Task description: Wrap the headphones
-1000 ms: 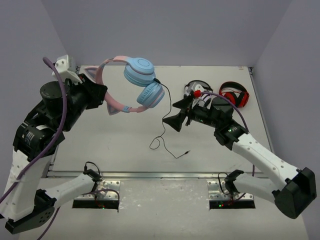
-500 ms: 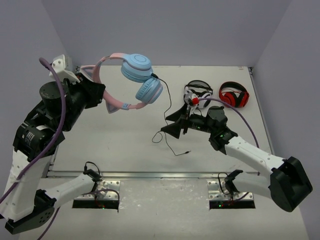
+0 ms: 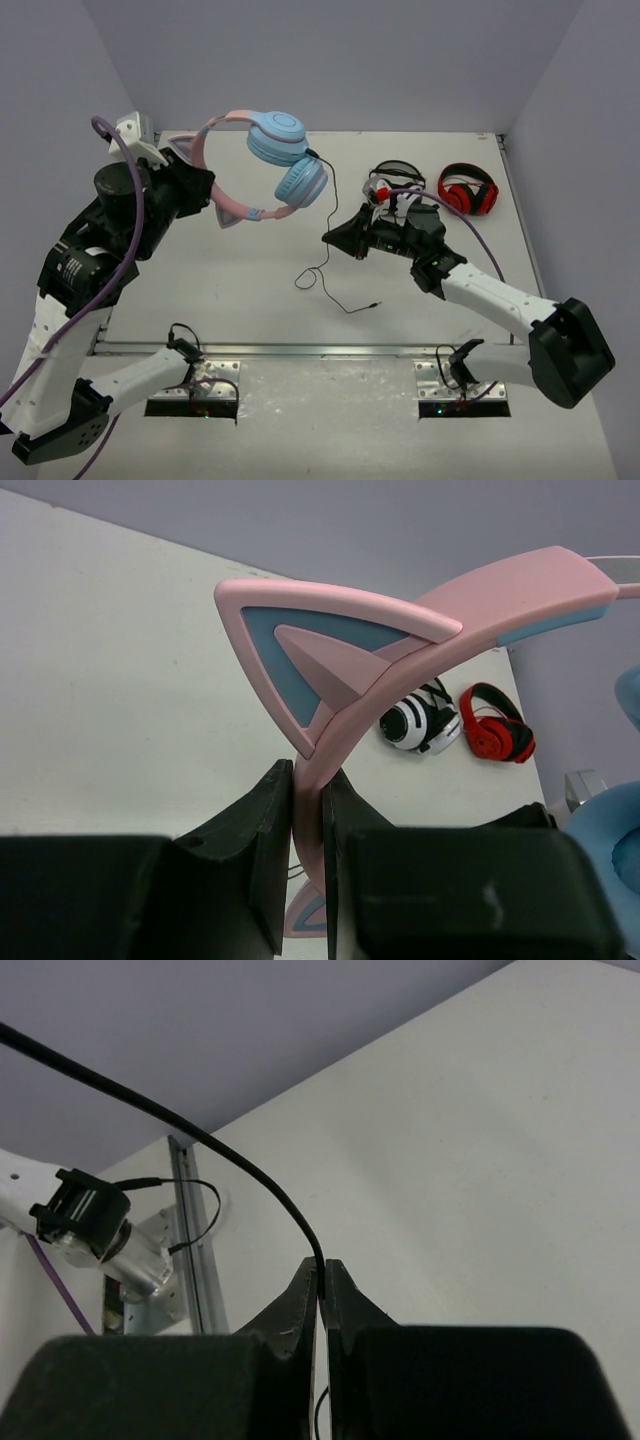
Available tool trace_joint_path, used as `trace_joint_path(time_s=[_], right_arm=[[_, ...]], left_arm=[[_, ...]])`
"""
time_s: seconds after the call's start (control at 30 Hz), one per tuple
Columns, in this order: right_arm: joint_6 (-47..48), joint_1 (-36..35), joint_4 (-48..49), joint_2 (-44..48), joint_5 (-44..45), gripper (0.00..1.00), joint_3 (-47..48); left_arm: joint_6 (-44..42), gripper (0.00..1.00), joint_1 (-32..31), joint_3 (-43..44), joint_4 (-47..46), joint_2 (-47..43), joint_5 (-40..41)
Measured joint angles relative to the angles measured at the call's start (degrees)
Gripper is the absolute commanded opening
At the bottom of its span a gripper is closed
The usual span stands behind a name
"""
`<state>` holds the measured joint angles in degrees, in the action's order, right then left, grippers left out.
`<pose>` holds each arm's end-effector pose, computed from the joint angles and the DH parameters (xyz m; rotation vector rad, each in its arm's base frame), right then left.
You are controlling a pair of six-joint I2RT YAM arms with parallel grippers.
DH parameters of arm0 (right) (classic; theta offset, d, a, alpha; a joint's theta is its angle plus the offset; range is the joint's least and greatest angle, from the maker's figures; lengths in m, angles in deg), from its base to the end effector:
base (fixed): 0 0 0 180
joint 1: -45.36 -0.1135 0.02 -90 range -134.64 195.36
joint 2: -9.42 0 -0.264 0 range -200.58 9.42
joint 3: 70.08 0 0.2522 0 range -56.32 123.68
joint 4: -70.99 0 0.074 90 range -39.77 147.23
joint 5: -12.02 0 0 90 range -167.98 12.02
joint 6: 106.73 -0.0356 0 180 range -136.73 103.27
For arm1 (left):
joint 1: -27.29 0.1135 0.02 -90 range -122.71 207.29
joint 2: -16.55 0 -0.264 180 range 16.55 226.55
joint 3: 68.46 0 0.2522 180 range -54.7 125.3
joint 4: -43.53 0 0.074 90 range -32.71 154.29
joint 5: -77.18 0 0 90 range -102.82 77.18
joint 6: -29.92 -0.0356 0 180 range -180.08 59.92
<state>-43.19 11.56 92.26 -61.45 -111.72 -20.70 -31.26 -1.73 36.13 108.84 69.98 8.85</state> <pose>0.2148 0.1676 0.2701 -0.6043 1.6180 1.2604 0.1154 -0.0490 0.4958 -0.2647 1.7965 -0.3759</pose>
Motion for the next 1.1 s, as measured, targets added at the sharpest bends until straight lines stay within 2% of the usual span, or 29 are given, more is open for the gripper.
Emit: trace_joint_path(time_s=[0.1,0.27,0.4,0.53,0.63,0.73,0.83,1.1], right_arm=[[1.3,0.0,-3.0,2.8,3.9,0.01,-0.7],[5.2,-0.1,-14.7,22.1,20.8,0.01,-5.7],[10.6,0.0,-24.3,31.9,28.9,0.01,-1.4],[16.1,0.0,-32.8,30.8,32.1,0.01,8.2],[19.7,0.0,-39.5,27.5,32.6,0.01,15.0],[22.4,0.0,-43.4,24.4,32.8,0.01,18.8],[24.8,0.0,-46.2,21.7,33.3,0.01,19.2],[27.6,0.0,-49.4,16.1,33.3,0.01,19.2]], left_arm=[[-1.0,0.00,0.0,-1.1,-1.1,0.2,2.9],[-6.7,0.00,0.0,-12.5,-8.2,0.0,12.1],[-12.5,0.00,0.0,-21.4,-11.1,2.3,13.6],[-17.7,0.00,-1.6,-25.7,-14.5,10.6,8.7],[-21.7,0.00,-6.0,-28.0,-15.3,16.3,4.3],[-25.3,0.00,-11.4,-29.5,-15.3,18.3,-1.1],[-27.8,0.00,-16.1,-29.6,-15.8,18.0,-7.5],[-30.6,0.00,-22.5,-29.4,-15.9,18.8,-19.8]])
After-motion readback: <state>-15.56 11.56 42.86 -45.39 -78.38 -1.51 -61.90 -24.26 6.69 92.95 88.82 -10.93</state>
